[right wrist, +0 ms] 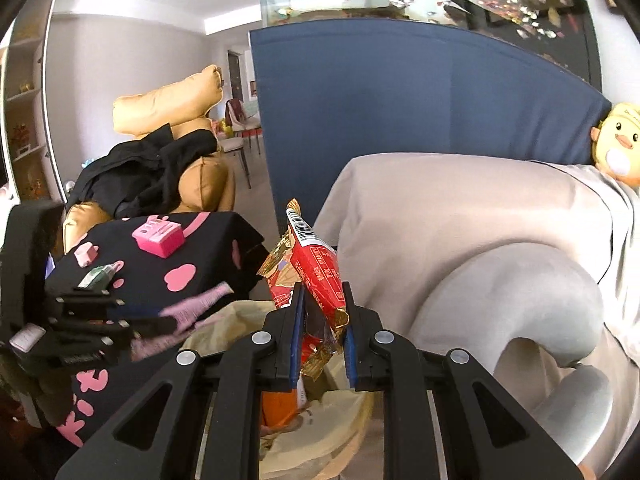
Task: Collect trash
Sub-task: 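Carry the pink wrapper in the left gripper while the right carries red wrappers to the trash bag, then open both grippers over the trash bag to drop the wrappers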
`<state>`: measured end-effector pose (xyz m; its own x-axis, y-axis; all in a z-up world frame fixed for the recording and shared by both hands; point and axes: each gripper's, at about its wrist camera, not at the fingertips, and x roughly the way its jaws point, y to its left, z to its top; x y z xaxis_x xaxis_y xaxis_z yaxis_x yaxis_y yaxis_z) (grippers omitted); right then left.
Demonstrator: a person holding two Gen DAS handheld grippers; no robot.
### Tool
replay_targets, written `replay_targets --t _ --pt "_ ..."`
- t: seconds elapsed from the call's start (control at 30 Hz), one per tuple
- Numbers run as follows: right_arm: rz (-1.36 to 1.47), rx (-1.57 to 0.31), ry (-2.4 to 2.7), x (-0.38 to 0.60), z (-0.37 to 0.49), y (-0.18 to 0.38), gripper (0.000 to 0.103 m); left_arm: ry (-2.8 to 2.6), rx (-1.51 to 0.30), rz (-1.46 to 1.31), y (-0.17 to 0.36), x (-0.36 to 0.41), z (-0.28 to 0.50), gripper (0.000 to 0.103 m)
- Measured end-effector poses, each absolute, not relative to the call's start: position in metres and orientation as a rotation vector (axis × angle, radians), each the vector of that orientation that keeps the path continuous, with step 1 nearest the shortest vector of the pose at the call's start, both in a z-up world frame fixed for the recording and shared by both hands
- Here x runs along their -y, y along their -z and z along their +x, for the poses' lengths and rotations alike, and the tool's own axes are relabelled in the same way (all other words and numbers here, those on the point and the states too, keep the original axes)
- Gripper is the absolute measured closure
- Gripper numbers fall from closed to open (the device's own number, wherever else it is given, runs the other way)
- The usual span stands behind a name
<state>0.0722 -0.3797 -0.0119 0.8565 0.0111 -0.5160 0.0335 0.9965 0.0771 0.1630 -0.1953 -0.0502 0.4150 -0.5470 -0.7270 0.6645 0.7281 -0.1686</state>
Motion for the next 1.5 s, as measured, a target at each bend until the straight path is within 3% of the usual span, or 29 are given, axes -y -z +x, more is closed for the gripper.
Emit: replay_targets --t 0.1,0.17,0.23,0.27,0.87,1.1,1.5 --pt "0.094 -0.551 0.013 0.382 0.075 0.016 0.086 0.763 -0.866 0.177 0.064 0.206 0.169 0.087" --pt "0.105 -0.561 0.01 0.382 0.078 0.021 0.086 0.76 -0.883 0.167 0.07 0.209 0.175 0.08" --pt "0.119 -0.571 -0.005 0.381 0.081 0.025 0.086 0.741 -0.914 0.133 0.076 0.206 0.182 0.065" --pt "0.122 -0.574 -0.011 0.38 0.083 0.027 0.086 0.727 -0.92 0.126 0.077 0.203 0.184 0.063" --pt "0.159 -0.719 -0.135 0.328 0.115 0.085 0.084 0.475 -0.82 0.089 0.043 0.064 0.168 0.053" --pt "0.158 -0.833 -0.126 0.318 0.128 0.111 0.06 0.359 -0.799 0.005 0.043 -0.01 0.167 0.048" --pt "0.103 -0.774 -0.2 0.284 0.129 0.086 0.048 0.132 -0.808 -0.154 0.061 -0.111 0.184 0.046"
